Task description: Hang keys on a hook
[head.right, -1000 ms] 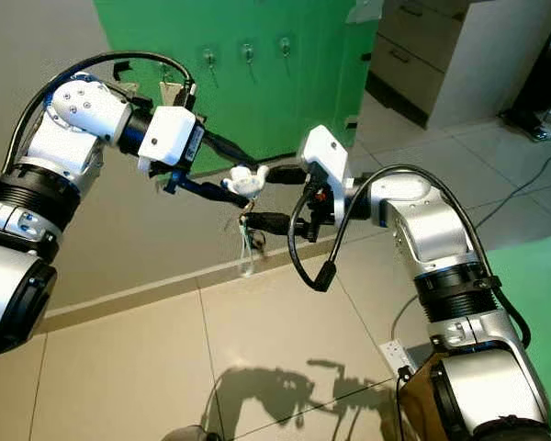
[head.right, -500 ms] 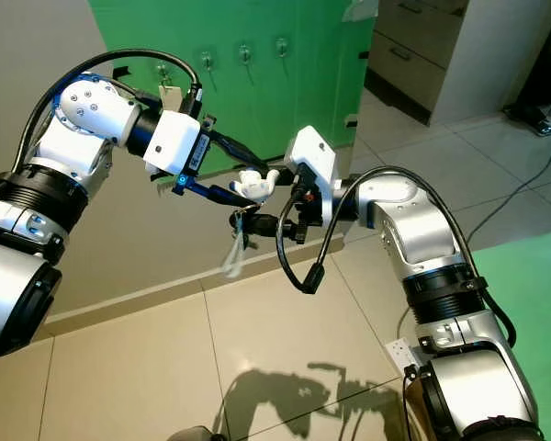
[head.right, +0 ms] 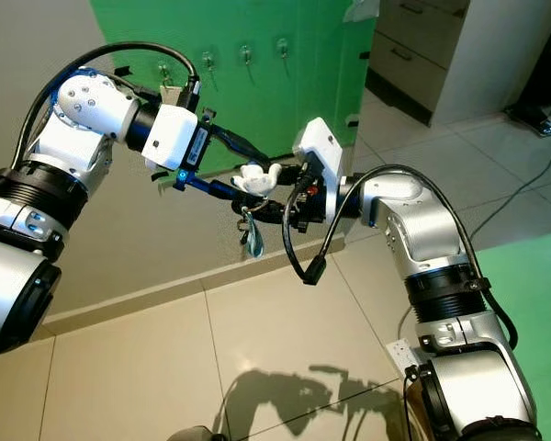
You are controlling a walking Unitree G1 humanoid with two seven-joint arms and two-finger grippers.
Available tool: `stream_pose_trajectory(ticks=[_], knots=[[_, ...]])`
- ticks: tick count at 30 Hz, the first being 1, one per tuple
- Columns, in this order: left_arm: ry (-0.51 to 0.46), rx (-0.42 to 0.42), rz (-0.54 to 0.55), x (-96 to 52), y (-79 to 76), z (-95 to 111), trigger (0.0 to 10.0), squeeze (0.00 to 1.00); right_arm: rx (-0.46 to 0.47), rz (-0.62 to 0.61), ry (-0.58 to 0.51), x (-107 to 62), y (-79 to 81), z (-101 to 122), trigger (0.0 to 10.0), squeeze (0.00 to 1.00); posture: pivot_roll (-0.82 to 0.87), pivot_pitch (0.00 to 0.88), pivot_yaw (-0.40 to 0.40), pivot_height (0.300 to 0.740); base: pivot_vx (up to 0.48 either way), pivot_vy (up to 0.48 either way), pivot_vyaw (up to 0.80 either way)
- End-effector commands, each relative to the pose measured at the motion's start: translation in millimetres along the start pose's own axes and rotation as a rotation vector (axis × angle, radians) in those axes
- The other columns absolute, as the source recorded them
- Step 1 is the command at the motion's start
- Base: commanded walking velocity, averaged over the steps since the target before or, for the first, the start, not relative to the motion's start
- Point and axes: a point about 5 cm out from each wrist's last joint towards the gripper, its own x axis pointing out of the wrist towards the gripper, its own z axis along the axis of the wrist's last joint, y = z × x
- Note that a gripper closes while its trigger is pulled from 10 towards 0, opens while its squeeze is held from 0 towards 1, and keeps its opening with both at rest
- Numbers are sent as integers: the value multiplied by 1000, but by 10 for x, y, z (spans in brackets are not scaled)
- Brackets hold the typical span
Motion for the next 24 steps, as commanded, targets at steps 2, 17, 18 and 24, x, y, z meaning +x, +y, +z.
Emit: stream_pose_trajectory(ticks=[2,17,18,24], knots=[[32,1,19,-99,58,14,10000,0,-23,-7,-28,-29,7,91,0,0,-52,0,155,740,0,0,0],[44,-27,72,-166,75,-20,10000,0,-24,-6,-80,-57,47,120,0,0,-55,0,162,740,0,0,0],[46,-29,73,-165,69,-26,10000,0,-22,-8,-84,-58,48,120,0,0,-55,0,162,740,0,0,0],[39,-67,113,-190,73,-54,10000,0,-4,-27,-119,-61,50,132,0,0,-58,0,169,740,0,0,0]])
